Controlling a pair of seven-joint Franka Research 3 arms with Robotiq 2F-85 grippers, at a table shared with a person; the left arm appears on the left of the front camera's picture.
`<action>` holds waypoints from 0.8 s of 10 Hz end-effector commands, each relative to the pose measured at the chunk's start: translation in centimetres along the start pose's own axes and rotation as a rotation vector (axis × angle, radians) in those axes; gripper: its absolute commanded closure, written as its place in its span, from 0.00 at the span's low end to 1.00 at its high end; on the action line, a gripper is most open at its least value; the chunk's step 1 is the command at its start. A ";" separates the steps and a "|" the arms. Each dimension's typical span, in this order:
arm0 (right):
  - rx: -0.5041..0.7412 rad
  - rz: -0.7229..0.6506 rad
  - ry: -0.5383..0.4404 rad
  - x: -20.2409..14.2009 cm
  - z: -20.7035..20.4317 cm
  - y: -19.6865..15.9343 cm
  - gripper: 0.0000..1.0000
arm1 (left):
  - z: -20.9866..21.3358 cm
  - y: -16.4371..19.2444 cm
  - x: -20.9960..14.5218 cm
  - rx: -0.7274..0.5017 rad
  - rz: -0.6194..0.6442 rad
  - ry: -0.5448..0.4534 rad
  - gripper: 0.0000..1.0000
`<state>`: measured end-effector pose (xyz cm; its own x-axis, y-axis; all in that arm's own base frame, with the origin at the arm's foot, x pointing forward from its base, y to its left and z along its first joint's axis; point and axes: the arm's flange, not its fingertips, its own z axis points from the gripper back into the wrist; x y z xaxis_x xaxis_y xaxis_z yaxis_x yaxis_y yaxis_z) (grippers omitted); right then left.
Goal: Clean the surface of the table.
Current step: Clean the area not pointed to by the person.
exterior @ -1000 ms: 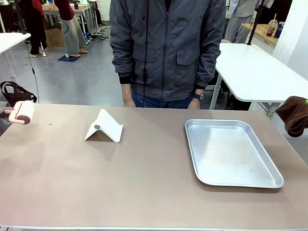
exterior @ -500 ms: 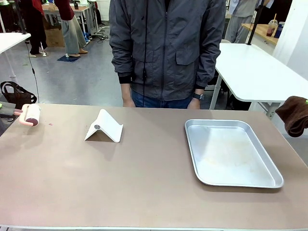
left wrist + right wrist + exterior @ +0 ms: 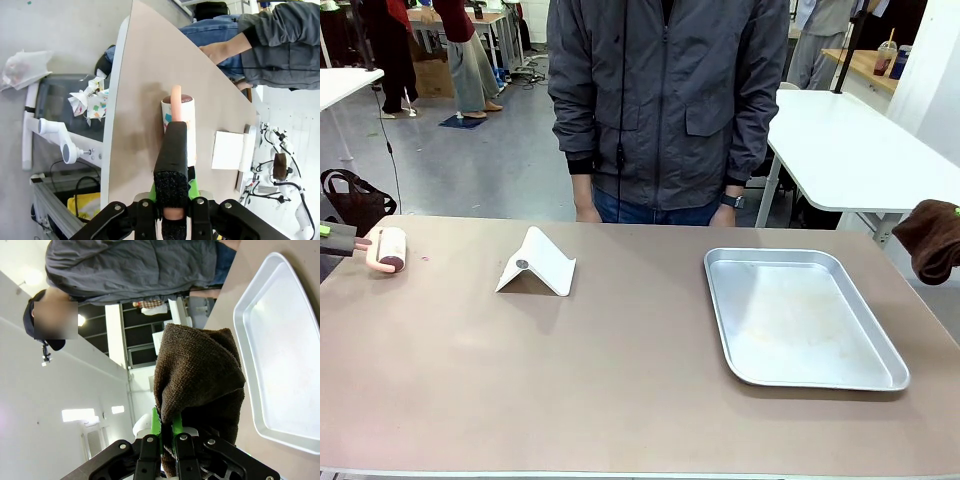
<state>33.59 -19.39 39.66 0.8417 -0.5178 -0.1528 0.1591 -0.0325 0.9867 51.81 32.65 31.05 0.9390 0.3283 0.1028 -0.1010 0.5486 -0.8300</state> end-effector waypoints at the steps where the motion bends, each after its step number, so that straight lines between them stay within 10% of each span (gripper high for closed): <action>1: 0.008 0.009 0.009 -0.1 -0.1 0.5 0.91 | -1.1 0.0 -1.0 0.034 0.013 0.058 0.78; 8: 0.008 0.009 0.009 -0.1 -0.1 0.5 0.91 | -7.5 -1.6 0.9 0.072 0.050 0.188 0.78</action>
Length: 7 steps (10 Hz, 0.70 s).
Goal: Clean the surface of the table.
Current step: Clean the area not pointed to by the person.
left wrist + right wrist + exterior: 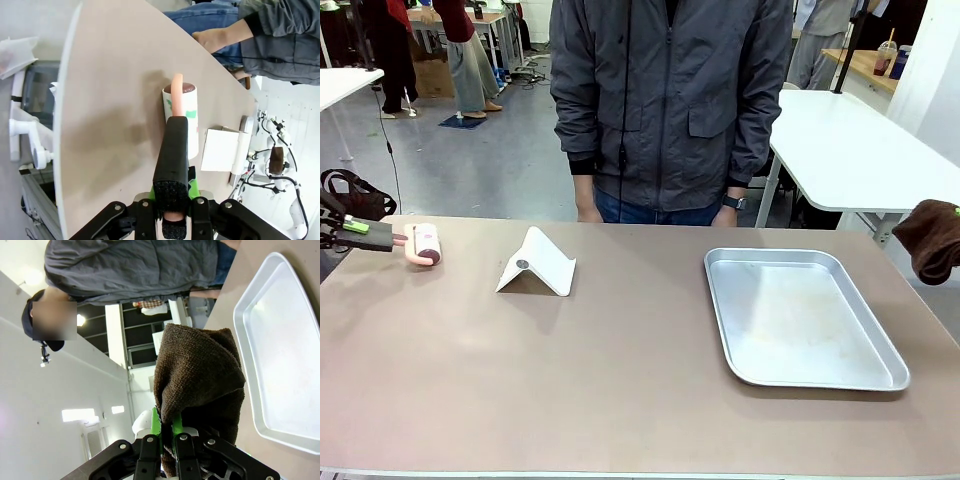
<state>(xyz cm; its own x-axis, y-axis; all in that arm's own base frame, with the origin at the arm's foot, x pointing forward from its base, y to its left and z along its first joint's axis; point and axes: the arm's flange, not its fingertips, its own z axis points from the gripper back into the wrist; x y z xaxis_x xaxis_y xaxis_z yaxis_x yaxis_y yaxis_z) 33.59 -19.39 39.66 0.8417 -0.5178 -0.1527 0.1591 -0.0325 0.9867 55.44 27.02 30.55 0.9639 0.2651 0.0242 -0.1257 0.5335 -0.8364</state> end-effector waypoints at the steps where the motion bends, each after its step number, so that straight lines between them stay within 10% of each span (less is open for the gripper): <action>1: 0.008 0.009 0.009 -0.1 -0.1 0.5 0.91 | -2.6 1.1 0.2 0.082 0.032 0.086 0.78; 7: 0.008 0.009 0.009 -0.1 -0.1 0.5 0.91 | 1.9 -4.0 -5.7 -0.337 -0.225 -0.060 0.78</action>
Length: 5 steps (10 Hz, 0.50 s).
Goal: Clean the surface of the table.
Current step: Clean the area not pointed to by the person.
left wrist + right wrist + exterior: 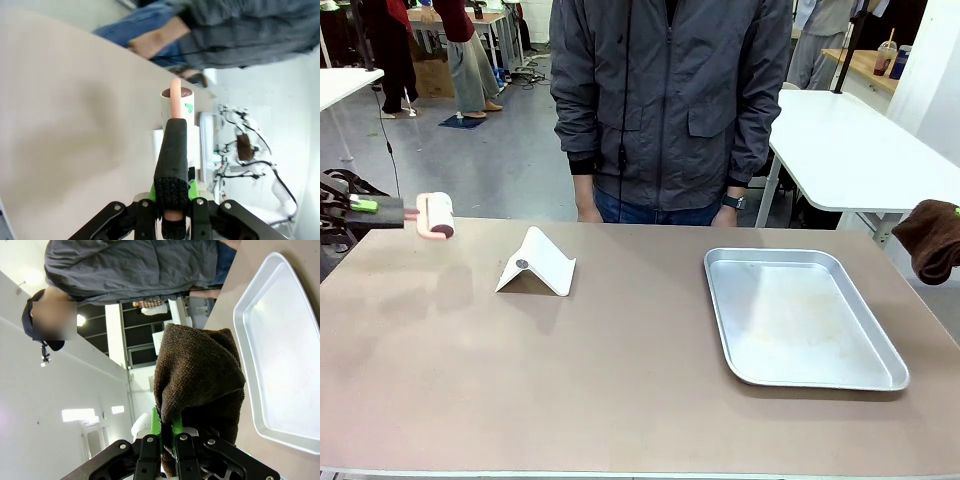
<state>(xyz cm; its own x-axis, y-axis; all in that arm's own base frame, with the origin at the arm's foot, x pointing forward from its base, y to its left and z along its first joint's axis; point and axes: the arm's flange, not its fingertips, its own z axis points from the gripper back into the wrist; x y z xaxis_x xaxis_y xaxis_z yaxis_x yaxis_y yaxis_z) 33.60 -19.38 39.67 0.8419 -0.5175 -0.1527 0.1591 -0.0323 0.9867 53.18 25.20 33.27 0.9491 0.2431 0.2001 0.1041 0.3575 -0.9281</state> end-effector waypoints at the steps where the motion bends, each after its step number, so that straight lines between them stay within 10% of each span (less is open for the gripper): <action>1: 0.008 0.009 0.009 -0.1 -0.1 0.5 0.91 | 2.6 -2.9 -4.1 -0.107 -0.080 0.010 0.78; 5: 0.008 0.009 0.009 -0.1 -0.1 0.5 0.91 | 9.7 -3.4 -12.2 -0.209 -0.015 0.275 0.78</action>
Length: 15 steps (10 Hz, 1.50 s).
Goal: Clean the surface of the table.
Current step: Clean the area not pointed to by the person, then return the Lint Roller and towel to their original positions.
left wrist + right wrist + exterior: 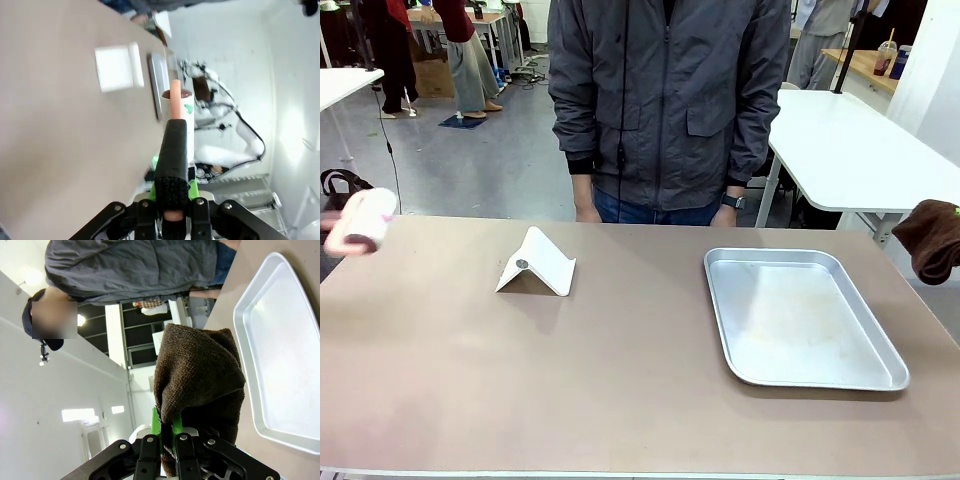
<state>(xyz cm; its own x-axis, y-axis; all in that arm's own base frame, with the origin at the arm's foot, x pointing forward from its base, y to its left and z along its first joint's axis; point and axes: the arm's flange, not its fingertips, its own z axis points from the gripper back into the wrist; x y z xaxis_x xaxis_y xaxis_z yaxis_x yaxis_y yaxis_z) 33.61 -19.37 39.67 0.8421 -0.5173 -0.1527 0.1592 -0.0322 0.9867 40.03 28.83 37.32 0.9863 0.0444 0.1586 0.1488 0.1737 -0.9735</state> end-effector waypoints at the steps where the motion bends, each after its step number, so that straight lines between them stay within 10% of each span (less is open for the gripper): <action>1: 0.008 0.009 0.009 -0.1 -0.1 0.5 0.91 | 2.2 -0.1 -4.7 -0.033 -0.021 0.073 0.78; 4: 0.008 0.009 0.009 -0.1 -0.1 0.5 0.91 | 3.4 0.1 -9.2 -0.032 -0.056 0.053 0.78; 15: 0.008 0.009 0.009 -0.1 -0.1 0.5 0.91 | 3.9 0.2 -8.9 -0.032 -0.015 0.070 0.78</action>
<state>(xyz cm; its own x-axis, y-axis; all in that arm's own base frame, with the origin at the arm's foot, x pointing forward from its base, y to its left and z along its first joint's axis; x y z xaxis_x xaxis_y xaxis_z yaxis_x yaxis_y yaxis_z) 33.61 -19.38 39.67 0.8420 -0.5175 -0.1526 0.1591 -0.0322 0.9867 31.14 32.22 35.94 0.9849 -0.0229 0.1713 0.1728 0.1481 -0.9738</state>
